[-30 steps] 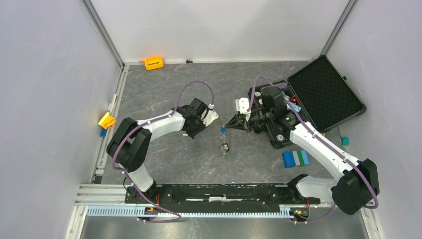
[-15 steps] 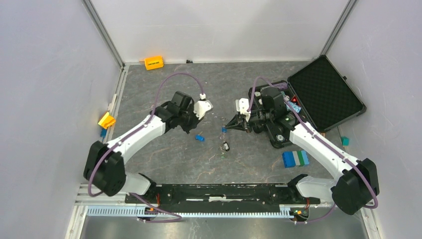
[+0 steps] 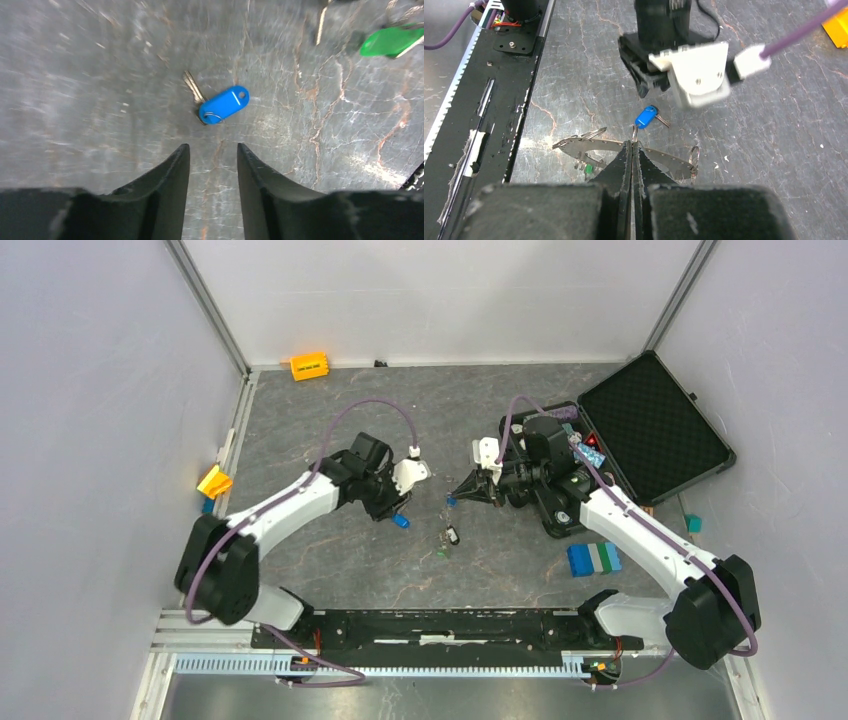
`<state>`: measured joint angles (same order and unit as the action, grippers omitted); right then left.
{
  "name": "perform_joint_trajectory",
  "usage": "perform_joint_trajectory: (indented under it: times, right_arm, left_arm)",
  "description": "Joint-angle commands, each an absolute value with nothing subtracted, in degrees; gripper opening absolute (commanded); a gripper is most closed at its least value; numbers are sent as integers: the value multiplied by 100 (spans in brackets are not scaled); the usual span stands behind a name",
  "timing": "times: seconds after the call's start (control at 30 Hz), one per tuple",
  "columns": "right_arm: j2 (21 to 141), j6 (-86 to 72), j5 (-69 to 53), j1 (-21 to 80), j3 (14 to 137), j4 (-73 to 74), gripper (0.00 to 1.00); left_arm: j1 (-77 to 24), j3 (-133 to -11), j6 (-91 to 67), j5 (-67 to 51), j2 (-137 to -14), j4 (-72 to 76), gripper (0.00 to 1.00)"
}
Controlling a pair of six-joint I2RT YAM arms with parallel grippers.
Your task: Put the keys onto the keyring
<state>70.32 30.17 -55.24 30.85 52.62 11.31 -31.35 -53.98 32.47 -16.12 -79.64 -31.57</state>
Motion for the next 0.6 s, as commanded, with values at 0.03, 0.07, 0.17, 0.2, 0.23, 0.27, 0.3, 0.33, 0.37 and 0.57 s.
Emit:
perform_joint_trajectory:
  times: [0.03,0.07,0.17,0.2,0.23,0.27,0.3,0.33,0.37,0.57]
  right_arm:
    - [6790,3226,-5512,3067,5329,1053,0]
    - [6754,3249,-5487,3065,5321,1071,0]
    - [6706,3274,-5473,3045,5343,1096,0]
    - [6706,3277,-5476,3047,5335,1100,0]
    - [6719,3274,-5484,3048,5328,1089,0]
    - [6728,3271,-5484,3045,5326,1090,0]
    - [6730,3278,-5484,3048,5326,1081,0]
    - [6741,3270,-5484,3049,5326,1072,0]
    - [6747,3264,-5484,3050,5326,1073,0]
    - [6724,3250,-5484,3050,5282,1037,0]
  left_arm:
    - [-3140,-5854,2403,-1373,-8956,-3454,59]
    - [-3151,-5850,2229,-1409,-9004,-3428,61]
    - [-3274,-5736,1880,-1091,-8941,-3200,65]
    - [-3318,-5714,1795,-923,-8944,-3136,65]
    - [-3361,-5690,1677,-787,-8956,-3055,65]
    - [-3401,-5668,1607,-683,-8985,-2999,65]
    - [-3453,-5648,1532,-607,-9025,-2937,63]
    - [-3485,-5633,1453,-538,-9071,-2868,62]
    - [-3514,-5617,1397,-516,-9112,-2798,60]
    - [-3599,-5712,1204,-195,-9414,-2647,56]
